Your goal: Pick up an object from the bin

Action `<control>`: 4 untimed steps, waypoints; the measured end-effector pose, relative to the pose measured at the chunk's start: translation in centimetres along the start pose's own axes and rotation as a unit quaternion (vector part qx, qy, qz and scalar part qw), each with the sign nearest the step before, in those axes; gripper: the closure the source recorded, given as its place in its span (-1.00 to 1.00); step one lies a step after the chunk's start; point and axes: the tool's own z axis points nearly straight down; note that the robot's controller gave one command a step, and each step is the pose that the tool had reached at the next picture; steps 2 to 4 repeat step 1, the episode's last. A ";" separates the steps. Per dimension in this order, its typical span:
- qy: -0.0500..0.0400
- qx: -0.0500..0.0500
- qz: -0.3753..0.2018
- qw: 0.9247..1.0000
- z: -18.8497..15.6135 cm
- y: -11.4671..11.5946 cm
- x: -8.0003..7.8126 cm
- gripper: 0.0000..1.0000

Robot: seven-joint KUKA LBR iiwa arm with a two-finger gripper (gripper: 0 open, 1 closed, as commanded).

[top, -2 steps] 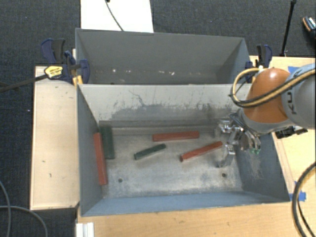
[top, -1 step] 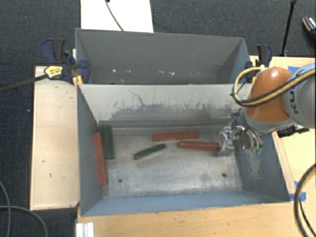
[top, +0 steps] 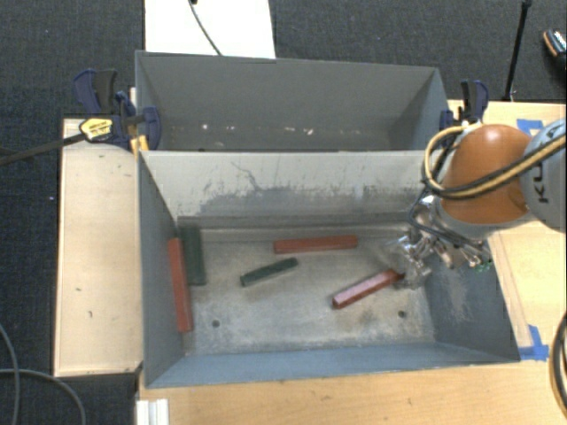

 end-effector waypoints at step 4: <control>-0.006 0.003 -0.005 1.000 -15.1 2.4 -4.3 1.00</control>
Offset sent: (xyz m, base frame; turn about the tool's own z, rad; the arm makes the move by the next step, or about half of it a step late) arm 0.0260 0.0382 0.1451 -0.0052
